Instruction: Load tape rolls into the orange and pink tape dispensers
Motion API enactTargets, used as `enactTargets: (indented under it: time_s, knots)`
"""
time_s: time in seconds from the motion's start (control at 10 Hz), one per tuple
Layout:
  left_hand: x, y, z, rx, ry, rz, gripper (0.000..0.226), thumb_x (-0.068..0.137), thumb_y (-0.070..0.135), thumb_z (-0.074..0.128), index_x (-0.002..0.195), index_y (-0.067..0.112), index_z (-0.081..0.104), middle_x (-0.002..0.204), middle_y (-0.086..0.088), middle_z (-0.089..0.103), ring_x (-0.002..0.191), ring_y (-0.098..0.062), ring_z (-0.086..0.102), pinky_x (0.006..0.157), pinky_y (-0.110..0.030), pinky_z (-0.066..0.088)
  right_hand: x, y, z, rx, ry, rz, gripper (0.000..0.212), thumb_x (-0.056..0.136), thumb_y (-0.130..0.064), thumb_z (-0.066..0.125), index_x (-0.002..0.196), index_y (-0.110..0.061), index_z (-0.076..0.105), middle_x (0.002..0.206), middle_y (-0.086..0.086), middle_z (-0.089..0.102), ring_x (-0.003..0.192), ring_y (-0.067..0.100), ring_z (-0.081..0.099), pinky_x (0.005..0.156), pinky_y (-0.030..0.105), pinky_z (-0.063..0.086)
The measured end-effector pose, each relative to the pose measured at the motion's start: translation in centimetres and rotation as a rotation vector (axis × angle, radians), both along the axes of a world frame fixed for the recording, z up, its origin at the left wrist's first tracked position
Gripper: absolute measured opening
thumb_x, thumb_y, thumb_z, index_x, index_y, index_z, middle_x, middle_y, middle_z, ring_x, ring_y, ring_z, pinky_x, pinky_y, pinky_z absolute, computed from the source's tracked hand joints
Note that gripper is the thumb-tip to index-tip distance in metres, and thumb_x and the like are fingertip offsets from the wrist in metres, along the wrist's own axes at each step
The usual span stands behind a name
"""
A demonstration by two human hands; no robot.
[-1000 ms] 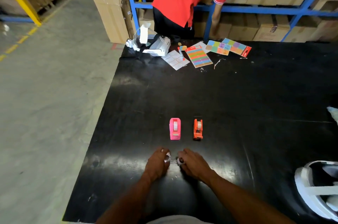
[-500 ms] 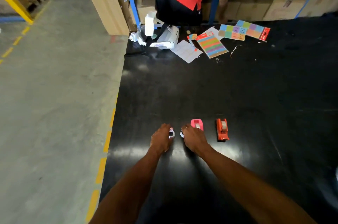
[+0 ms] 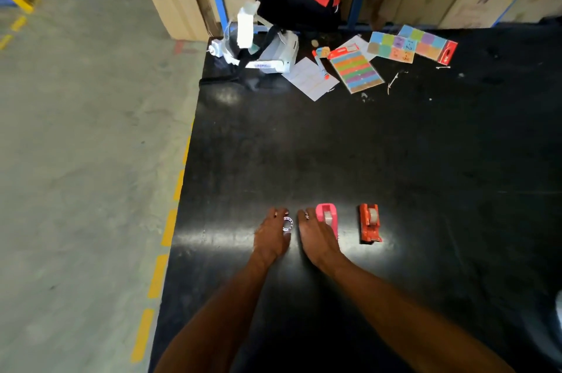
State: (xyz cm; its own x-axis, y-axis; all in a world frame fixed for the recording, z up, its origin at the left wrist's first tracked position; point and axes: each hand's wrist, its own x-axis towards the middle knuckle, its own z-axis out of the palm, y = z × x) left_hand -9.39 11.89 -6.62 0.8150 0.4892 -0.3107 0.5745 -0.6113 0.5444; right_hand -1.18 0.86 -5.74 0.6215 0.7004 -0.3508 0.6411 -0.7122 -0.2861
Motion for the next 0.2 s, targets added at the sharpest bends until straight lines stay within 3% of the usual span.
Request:
enactTargets:
  time_s: [0.1, 0.2]
  knots:
    - [-2.7, 0.0, -1.0, -0.027, -0.09, 0.035, 0.061, 0.077, 0.03, 0.059, 0.136, 0.02, 0.045, 0.138, -0.004, 0.05, 0.119, -0.026, 0.056, 0.095, -0.037, 0.05, -1.8, -3.2, -0.8, 0.162, 0.011, 0.032, 0.051, 0.1, -0.016, 0.048, 0.149, -0.017, 0.035, 0.152, 0.008, 0.042, 0.111, 0.031, 0.066, 0.085, 0.042, 0.057]
    - [-6.1, -0.7, -1.7, -0.074, -0.256, 0.148, 0.044, 0.086, 0.025, 0.061, 0.129, 0.026, 0.05, 0.127, 0.007, 0.058, 0.109, -0.012, 0.062, 0.09, -0.03, 0.052, -4.0, -8.4, -1.3, 0.296, 0.114, -0.019, 0.046, 0.101, -0.04, 0.044, 0.144, -0.024, 0.044, 0.144, -0.001, 0.053, 0.118, 0.02, 0.063, 0.096, 0.037, 0.053]
